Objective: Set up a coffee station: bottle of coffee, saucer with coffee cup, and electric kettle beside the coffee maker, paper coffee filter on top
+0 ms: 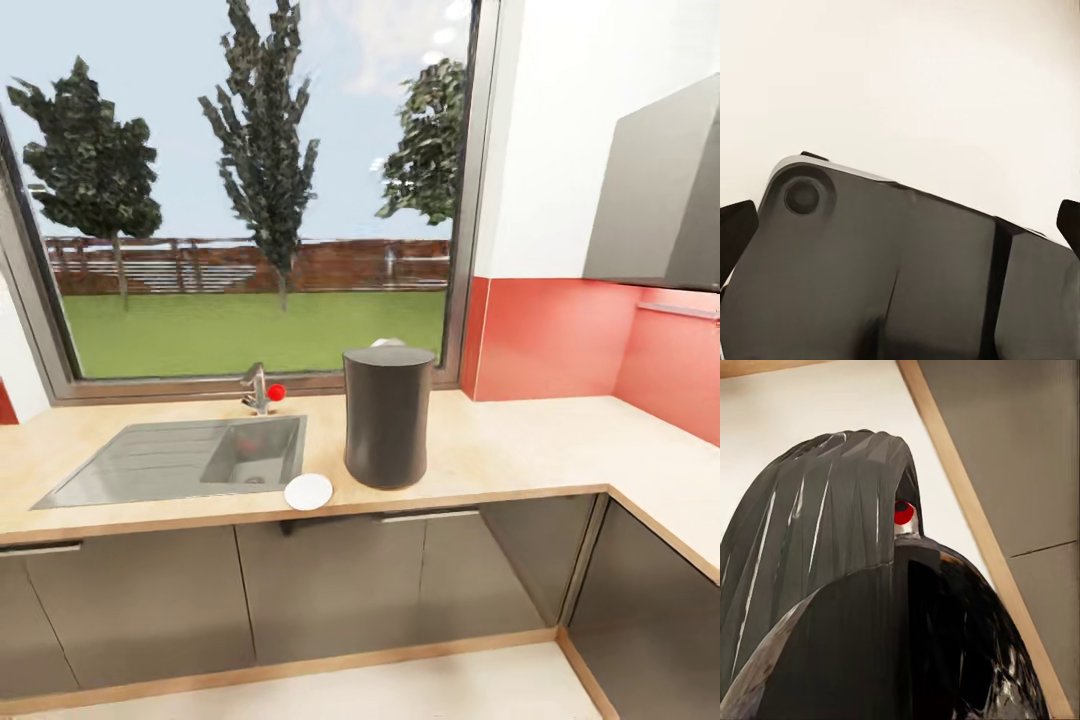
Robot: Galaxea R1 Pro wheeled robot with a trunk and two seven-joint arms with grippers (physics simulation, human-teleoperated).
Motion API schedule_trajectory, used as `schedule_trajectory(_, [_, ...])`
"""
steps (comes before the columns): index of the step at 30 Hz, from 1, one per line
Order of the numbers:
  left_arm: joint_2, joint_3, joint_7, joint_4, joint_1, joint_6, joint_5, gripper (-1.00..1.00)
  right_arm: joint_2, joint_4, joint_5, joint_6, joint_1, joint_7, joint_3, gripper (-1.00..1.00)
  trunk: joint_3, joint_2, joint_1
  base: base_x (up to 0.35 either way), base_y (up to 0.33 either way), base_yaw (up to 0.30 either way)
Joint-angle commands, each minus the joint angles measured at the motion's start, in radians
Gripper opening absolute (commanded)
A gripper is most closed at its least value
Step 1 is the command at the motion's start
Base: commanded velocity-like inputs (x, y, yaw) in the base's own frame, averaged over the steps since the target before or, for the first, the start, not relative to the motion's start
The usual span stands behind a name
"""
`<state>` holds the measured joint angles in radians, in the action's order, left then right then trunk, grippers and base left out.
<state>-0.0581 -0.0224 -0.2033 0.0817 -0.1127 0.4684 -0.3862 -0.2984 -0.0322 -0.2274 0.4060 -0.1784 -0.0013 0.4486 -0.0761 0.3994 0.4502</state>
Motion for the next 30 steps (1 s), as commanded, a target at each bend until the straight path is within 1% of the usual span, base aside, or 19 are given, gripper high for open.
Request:
schedule_trajectory(1, [0.0, -0.002, -0.008, 0.001, -0.001, -0.001, -0.01, 1.0, -0.001, -0.003, -0.007, 0.005, -0.001, 0.0, 0.008, -1.0, 0.0, 0.001, 0.0, -0.259, -0.127, 0.0])
schedule_trajectory(6, [0.0, -0.002, -0.008, 0.001, -0.001, -0.001, -0.01, 1.0, -0.001, -0.003, -0.007, 0.005, -0.001, 0.0, 0.008, -1.0, 0.0, 0.001, 0.0, -0.111, -0.217, 0.012])
schedule_trajectory(10, [0.0, -0.002, -0.008, 0.001, -0.001, 0.001, -0.01, 1.0, -0.001, -0.003, -0.007, 0.005, -0.001, 0.0, 0.008, -1.0, 0.0, 0.001, 0.0, -0.019, -0.177, 0.182])
schedule_trajectory(16, [0.0, -0.002, -0.008, 0.001, -0.001, 0.018, -0.011, 1.0, 0.0, -0.003, -0.007, 0.005, -0.001, 0.0, 0.008, -1.0, 0.001, 0.001, 0.0, -0.003, -0.029, 0.255])
schedule_trajectory(21, [0.0, -0.002, -0.008, 0.001, -0.001, 0.02, -0.011, 1.0, 0.001, -0.003, -0.014, -0.002, -0.001, 0.009, 0.007, -1.0, 0.001, 0.001, 0.0, 0.0, -0.003, 0.101])
schedule_trajectory(23, [0.0, -0.002, -0.008, 0.001, -0.001, 0.021, -0.011, 1.0, 0.001, -0.004, -0.035, -0.008, -0.001, 0.02, 0.007, -1.0, 0.001, 0.001, 0.0, 0.0, -0.001, 0.024])
schedule_trajectory(25, [0.0, -0.003, -0.008, 0.001, -0.001, 0.021, -0.013, 1.0, 0.006, -0.003, -0.076, -0.012, -0.001, 0.025, 0.007, -1.0, 0.001, 0.001, 0.0, 0.0, 0.0, 0.01])
schedule_trajectory(26, [0.0, -0.004, -0.008, 0.001, -0.001, 0.022, -0.014, 1.0, 0.012, -0.004, -0.13, -0.015, 0.0, 0.025, 0.007, -1.0, 0.001, 0.001, 0.0, 0.0, 0.0, 0.003])
schedule_trajectory(27, [0.0, -0.004, -0.008, 0.001, -0.001, 0.022, -0.014, 1.0, 0.013, -0.004, -0.143, -0.015, 0.002, 0.026, 0.007, -1.0, 0.001, 0.001, 0.0, 0.0, 0.0, 0.002])
schedule_trajectory(30, [0.0, -0.004, -0.008, 0.001, -0.001, 0.022, -0.014, 1.0, 0.013, -0.004, -0.158, -0.015, 0.005, 0.027, 0.007, -1.0, 0.001, 0.001, 0.0, 0.0, 0.0, 0.0])
